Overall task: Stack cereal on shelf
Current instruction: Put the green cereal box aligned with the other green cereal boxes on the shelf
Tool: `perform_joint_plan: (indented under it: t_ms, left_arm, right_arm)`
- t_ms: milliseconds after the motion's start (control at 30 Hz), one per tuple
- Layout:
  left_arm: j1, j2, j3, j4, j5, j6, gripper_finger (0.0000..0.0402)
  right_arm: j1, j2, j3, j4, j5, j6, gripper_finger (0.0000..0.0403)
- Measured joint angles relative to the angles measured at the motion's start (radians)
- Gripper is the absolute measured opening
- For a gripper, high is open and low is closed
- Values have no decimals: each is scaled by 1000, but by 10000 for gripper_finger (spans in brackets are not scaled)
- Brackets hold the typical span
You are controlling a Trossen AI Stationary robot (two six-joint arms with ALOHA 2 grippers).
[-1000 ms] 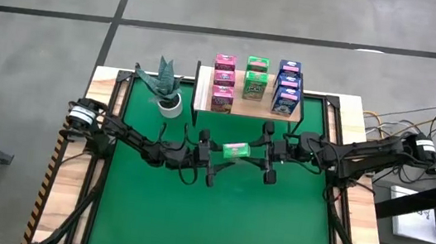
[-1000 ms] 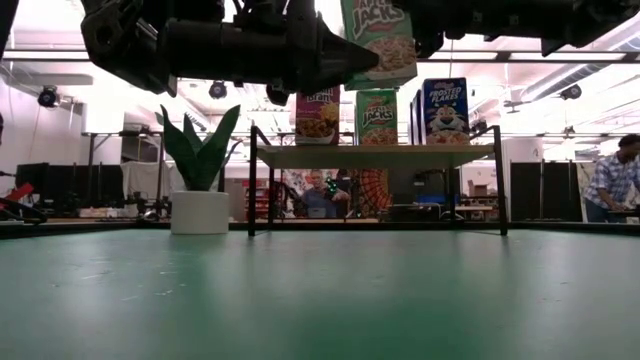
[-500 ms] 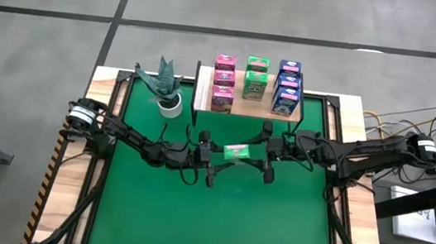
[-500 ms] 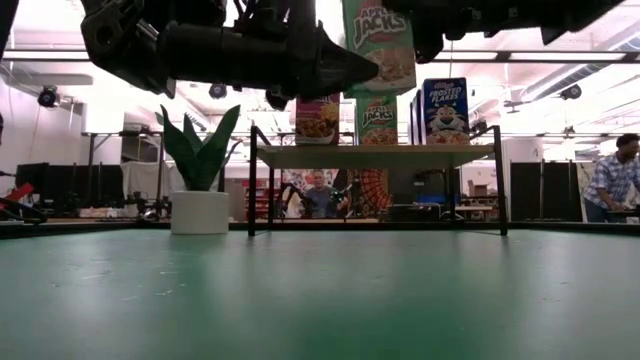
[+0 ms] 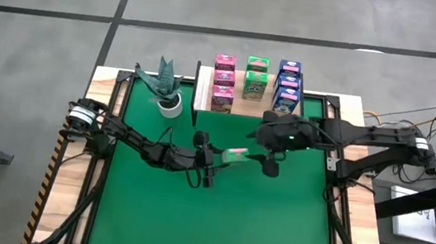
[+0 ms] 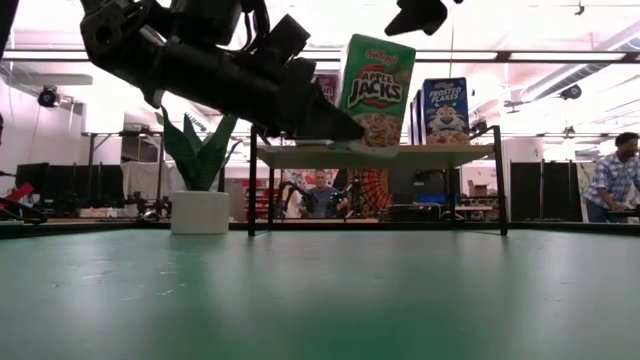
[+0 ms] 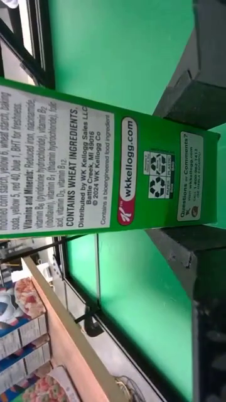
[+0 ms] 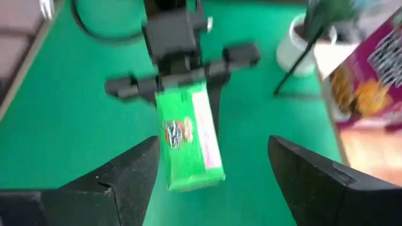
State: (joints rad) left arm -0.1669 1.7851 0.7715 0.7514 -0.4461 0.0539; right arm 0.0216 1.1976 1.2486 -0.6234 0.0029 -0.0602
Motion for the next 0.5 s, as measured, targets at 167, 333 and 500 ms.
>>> perform_joint_plan:
  t_ms: [167,333,500]
  left_arm:
    - [0,0,0,0,0,-13,183]
    - [0,0,0,-1,-1,-20,184]
    - [0,0,0,0,-1,-23,184]
  right_arm:
    - [5,158,186,-248,1,4,278]
    - [5,294,334,-420,1,-1,276]
    - [5,375,432,-496,0,-4,274]
